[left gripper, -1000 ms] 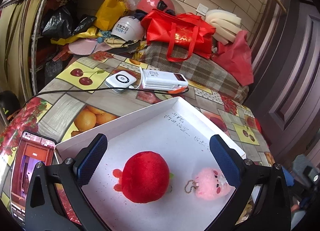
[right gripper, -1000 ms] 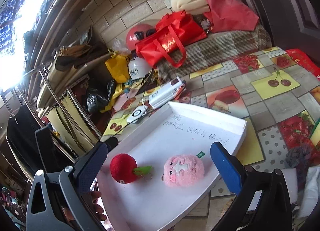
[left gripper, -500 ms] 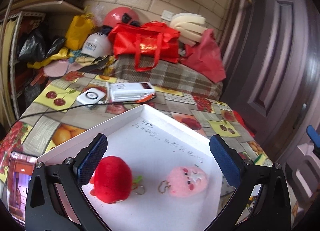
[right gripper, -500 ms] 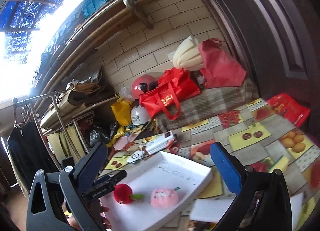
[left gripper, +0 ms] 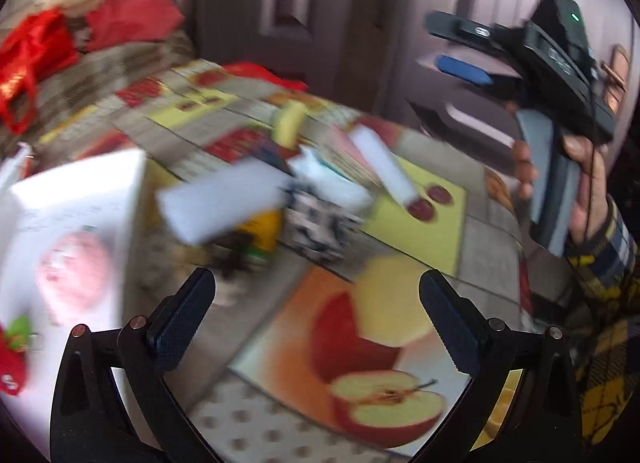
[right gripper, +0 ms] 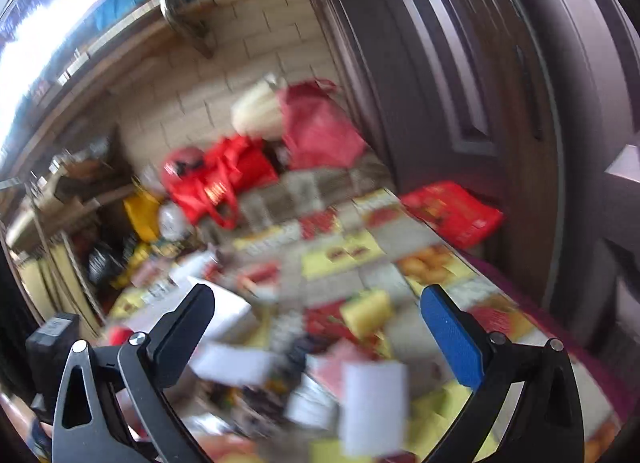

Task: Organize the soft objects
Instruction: 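Grasp the yellow sponge with the left tool while the right tool grasps a white foam block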

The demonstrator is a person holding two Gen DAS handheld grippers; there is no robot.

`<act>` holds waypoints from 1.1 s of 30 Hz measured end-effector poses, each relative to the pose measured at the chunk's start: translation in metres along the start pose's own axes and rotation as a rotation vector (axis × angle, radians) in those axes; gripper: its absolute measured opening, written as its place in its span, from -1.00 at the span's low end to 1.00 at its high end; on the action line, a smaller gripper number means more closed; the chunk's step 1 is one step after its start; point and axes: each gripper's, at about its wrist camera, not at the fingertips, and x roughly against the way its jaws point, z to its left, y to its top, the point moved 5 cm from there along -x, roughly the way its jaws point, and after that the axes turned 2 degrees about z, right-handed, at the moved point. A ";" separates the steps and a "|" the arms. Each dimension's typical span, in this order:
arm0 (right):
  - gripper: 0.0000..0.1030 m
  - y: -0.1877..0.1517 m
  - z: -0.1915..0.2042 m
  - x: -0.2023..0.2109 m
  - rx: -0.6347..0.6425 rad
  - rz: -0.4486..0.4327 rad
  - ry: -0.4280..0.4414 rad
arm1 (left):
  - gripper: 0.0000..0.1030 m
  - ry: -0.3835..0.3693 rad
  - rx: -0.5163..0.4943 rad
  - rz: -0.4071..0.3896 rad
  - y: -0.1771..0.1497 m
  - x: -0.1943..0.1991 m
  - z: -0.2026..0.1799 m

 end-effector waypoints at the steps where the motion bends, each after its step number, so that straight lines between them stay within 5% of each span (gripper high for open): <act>1: 1.00 -0.007 -0.005 -0.002 0.008 0.042 -0.013 | 0.99 -0.027 -0.009 0.024 -0.003 -0.007 -0.009; 6: 1.00 -0.039 -0.025 -0.015 0.084 0.188 -0.076 | 0.98 -0.075 -0.057 0.121 -0.014 -0.036 -0.044; 11: 1.00 -0.059 -0.029 -0.041 0.023 0.296 0.001 | 0.91 -0.069 -0.108 0.158 -0.023 -0.050 -0.067; 15: 1.00 -0.075 -0.030 -0.057 0.014 0.365 -0.026 | 0.89 -0.070 -0.101 0.188 -0.030 -0.058 -0.068; 17: 0.99 -0.082 -0.033 -0.060 -0.002 0.399 -0.031 | 0.65 -0.047 -0.104 0.193 -0.031 -0.061 -0.067; 18: 0.88 -0.083 -0.035 -0.060 -0.013 0.408 -0.025 | 0.51 -0.041 -0.103 0.188 -0.033 -0.058 -0.067; 19: 0.52 -0.084 -0.036 -0.058 -0.024 0.410 -0.014 | 0.20 -0.038 -0.096 0.180 -0.033 -0.057 -0.066; 21: 0.01 -0.085 -0.037 -0.057 -0.009 0.429 -0.016 | 0.18 -0.045 -0.060 0.168 -0.031 -0.054 -0.061; 22: 0.01 -0.086 -0.037 -0.056 0.003 0.437 -0.023 | 0.17 -0.063 -0.039 0.164 -0.030 -0.054 -0.058; 27: 0.01 -0.076 -0.032 -0.040 0.037 0.365 -0.022 | 0.16 -0.065 -0.044 0.144 -0.024 -0.052 -0.056; 33: 0.01 -0.049 -0.026 -0.020 0.030 0.230 -0.003 | 0.16 -0.104 -0.076 0.027 -0.011 -0.029 -0.062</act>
